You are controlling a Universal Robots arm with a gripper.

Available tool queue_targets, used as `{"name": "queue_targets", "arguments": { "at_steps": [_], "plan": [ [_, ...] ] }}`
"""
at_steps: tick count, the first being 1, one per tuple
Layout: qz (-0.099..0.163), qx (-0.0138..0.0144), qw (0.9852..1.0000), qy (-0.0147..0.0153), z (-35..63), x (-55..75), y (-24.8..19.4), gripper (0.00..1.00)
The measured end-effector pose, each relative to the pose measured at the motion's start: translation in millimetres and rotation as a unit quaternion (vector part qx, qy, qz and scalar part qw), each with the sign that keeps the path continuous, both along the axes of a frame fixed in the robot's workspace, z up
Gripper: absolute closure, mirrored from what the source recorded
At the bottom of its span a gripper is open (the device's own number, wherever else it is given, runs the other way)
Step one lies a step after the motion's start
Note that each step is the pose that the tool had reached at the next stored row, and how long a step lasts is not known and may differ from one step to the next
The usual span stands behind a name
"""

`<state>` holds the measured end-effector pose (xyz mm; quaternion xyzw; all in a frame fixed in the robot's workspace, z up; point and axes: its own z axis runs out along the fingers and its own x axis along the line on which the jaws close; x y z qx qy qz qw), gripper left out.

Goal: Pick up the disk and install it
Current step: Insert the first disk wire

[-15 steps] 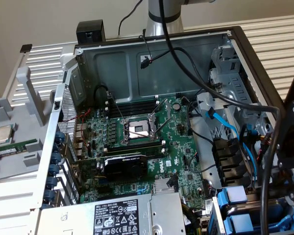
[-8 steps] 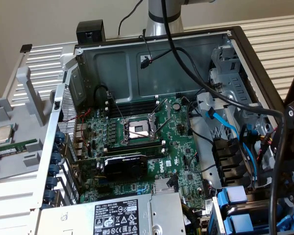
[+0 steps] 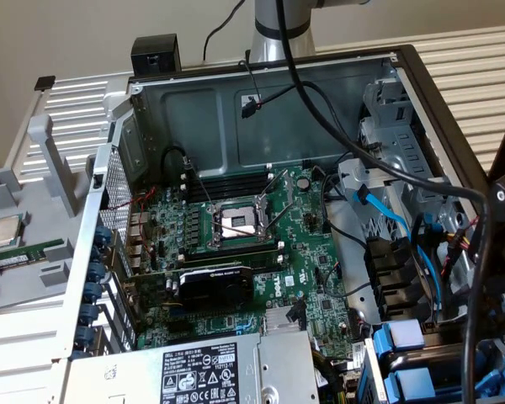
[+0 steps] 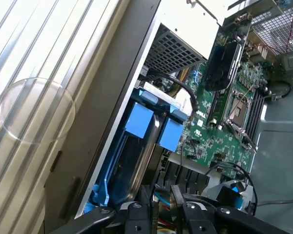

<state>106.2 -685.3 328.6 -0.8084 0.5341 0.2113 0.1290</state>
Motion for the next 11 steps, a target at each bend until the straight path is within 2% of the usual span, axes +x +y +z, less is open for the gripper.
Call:
{"name": "queue_targets", "arguments": {
  "at_steps": [11],
  "plan": [
    [0.006,0.0007,1.0000,-0.0007,0.1,0.5,0.1,0.70]
  ]
}}
